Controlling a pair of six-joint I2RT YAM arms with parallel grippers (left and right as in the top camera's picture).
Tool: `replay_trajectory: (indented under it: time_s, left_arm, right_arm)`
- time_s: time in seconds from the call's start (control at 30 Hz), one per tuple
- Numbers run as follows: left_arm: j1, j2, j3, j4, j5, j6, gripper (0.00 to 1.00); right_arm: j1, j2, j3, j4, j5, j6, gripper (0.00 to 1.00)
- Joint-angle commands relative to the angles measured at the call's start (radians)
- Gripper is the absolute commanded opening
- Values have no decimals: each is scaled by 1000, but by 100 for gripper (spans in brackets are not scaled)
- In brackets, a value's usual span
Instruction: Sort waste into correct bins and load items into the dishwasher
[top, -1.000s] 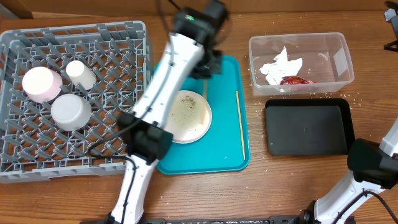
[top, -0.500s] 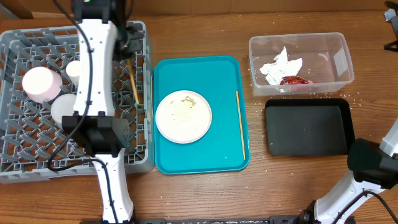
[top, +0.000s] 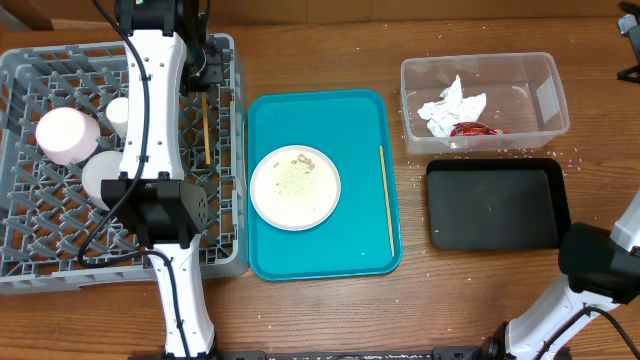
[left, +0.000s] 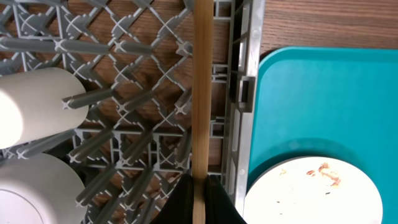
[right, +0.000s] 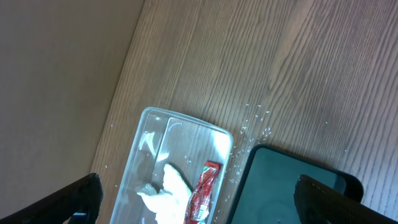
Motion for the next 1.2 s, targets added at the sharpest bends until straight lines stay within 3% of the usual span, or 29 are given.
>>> replay_trajectory:
  time_s: [0.0,0.07,0.2,0.33,0.57,0.77,0.87,1.17]
  left_arm:
    - [-7,9,-5,3,10,34,8]
    - [-7,9,-5,2,12,32,14]
    - [-7,9,-5,1,13,-7,40]
    - [-7,9,-5,1,16,-43,48]
    - [-7,8,-3,-34,234,-40,49]
    - [-14,3,-3,-53,487,32,41]
    - [-37,-7,-3,-66,504,50,41]
    - [-274,-58,-3,-61,498,63,47]
  right_arm:
    - [-1,0,1,2,0,-7,100]
    - [-1,0,1,2,0,-6,100]
    - [-1,0,1,2,0,-7,100]
    - [-1,0,1,2,0,-7,100]
    - [-1,0,1,2,0,-7,100]
    - [-1,0,1,2,0,-6,100]
    - [-1,0,1,2,0,-7,100]
    - [-1,0,1,2,0,-7,100]
